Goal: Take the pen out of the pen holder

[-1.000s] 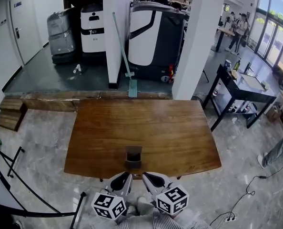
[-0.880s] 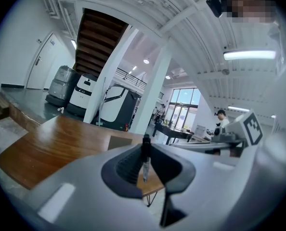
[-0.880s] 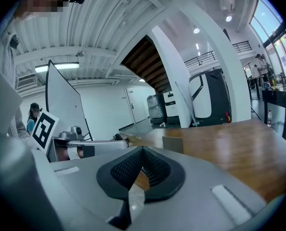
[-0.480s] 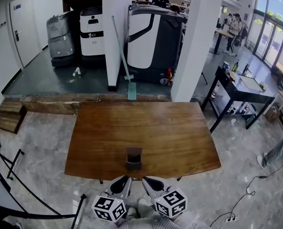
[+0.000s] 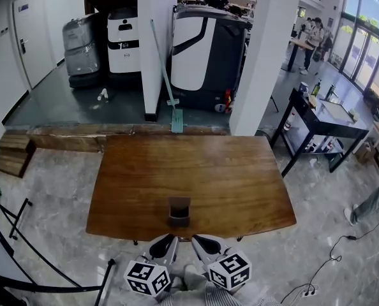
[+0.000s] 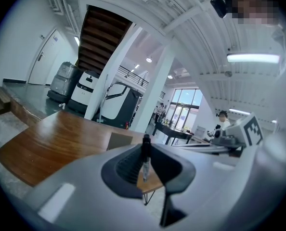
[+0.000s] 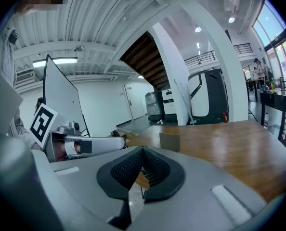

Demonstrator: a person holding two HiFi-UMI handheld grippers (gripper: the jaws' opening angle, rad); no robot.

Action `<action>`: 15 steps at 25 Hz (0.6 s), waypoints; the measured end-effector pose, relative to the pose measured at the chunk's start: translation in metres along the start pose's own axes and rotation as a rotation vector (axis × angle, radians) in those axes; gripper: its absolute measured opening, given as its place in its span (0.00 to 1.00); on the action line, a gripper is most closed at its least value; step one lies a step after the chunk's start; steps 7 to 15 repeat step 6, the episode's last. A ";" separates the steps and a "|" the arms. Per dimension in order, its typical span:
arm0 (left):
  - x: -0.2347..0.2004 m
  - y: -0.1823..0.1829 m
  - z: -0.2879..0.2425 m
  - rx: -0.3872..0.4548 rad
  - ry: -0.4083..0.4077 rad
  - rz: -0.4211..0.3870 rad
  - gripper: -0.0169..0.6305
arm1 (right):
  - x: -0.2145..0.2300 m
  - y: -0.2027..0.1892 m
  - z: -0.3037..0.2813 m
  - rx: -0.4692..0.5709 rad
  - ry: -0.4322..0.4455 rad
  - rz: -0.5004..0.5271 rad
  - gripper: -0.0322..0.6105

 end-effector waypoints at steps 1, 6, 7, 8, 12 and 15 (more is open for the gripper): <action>0.000 0.001 0.000 0.000 -0.002 -0.002 0.10 | 0.000 0.000 0.000 0.000 -0.001 0.000 0.05; 0.001 0.003 -0.006 0.009 -0.014 -0.007 0.10 | 0.004 0.003 0.000 -0.001 -0.003 0.008 0.05; 0.001 0.003 -0.006 0.009 -0.014 -0.007 0.10 | 0.004 0.003 0.000 -0.001 -0.003 0.008 0.05; 0.001 0.003 -0.006 0.009 -0.014 -0.007 0.10 | 0.004 0.003 0.000 -0.001 -0.003 0.008 0.05; 0.001 0.003 -0.006 0.009 -0.014 -0.007 0.10 | 0.004 0.003 0.000 -0.001 -0.003 0.008 0.05; 0.001 0.003 -0.006 0.009 -0.014 -0.007 0.10 | 0.004 0.003 0.000 -0.001 -0.003 0.008 0.05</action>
Point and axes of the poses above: the fingertips, and each gripper's own axes: z backward along the fingers, x to its right, y out of its top, the point moved 9 cm from there along z, backward along the fingers, and after that the axes turned 10 degrees about -z, right-handed, at the moved point
